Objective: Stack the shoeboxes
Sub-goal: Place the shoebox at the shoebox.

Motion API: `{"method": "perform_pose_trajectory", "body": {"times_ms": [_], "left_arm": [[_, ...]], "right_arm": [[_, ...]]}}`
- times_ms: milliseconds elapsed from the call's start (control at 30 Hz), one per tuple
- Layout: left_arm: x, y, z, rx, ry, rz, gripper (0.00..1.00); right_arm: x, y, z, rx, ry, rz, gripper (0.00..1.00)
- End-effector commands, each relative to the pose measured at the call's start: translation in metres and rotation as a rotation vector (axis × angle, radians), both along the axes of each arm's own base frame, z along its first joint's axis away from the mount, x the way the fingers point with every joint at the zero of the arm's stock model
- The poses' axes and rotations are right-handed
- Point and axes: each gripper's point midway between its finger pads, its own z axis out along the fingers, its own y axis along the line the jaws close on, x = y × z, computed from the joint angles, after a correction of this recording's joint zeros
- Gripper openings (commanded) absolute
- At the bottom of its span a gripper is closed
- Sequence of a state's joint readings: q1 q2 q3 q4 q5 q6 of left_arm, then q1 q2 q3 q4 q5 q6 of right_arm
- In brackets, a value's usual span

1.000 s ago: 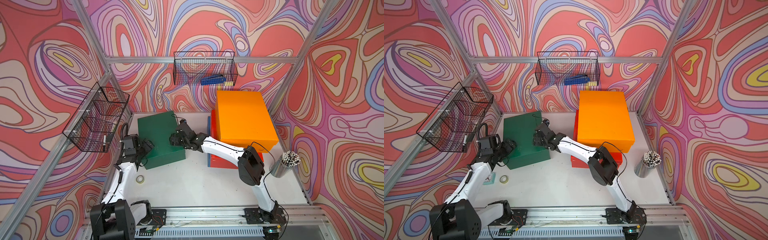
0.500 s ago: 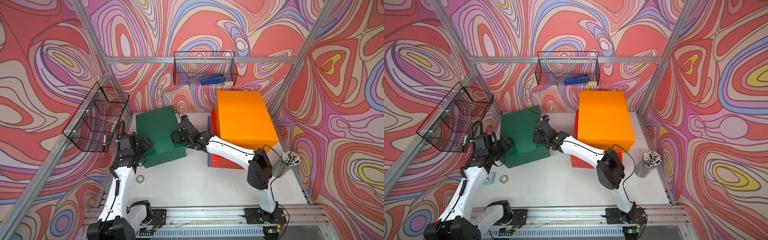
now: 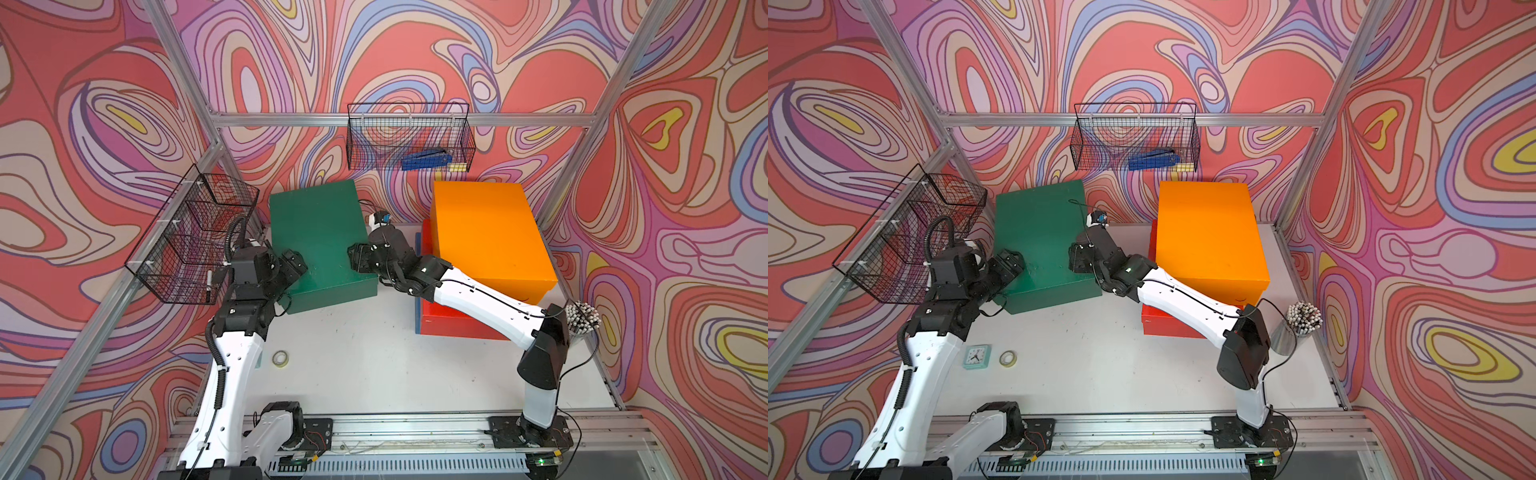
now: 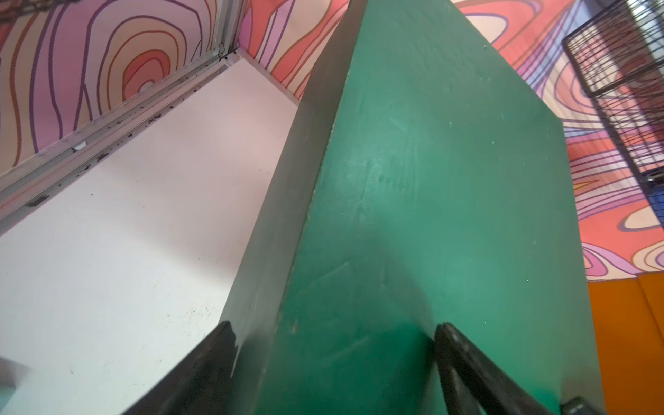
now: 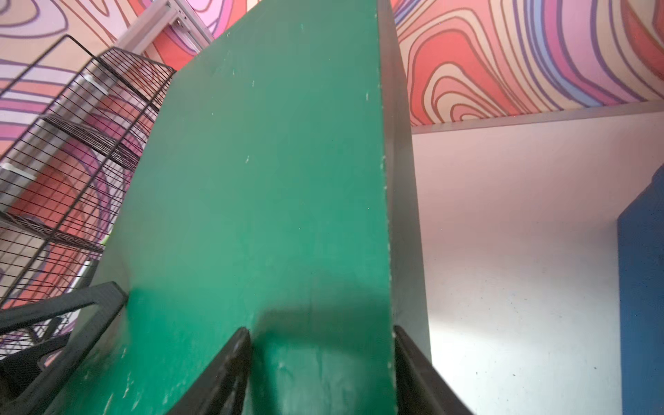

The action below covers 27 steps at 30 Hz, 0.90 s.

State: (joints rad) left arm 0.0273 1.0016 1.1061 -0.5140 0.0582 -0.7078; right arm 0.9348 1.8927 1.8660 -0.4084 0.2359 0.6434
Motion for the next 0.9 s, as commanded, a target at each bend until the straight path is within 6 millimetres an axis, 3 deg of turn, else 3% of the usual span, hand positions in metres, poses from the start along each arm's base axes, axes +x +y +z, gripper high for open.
{"method": "perform_pose_trajectory", "body": {"times_ms": [0, 300, 467, 600, 867], "left_arm": [[0.0, -0.06, 0.06, -0.151, -0.167, -0.218, 0.87], [-0.02, -0.078, 0.092, -0.13, -0.211, -0.248, 0.87], [-0.033, -0.085, 0.106, -0.129, -0.238, -0.264, 0.87], [-0.039, -0.095, 0.115, -0.127, -0.243, -0.288, 0.86], [-0.043, -0.121, 0.131, -0.093, -0.268, -0.34, 0.86]], "right_arm": [[-0.1, 0.074, 0.04, 0.122, -0.025, 0.374, 0.61], [-0.129, 0.066, 0.07, 0.119, -0.083, 0.382, 0.61], [-0.145, 0.066, 0.074, 0.111, -0.097, 0.384, 0.61], [-0.159, 0.056, 0.092, 0.127, -0.131, 0.379, 0.61], [-0.163, 0.038, 0.107, 0.136, -0.154, 0.343, 0.6]]}}
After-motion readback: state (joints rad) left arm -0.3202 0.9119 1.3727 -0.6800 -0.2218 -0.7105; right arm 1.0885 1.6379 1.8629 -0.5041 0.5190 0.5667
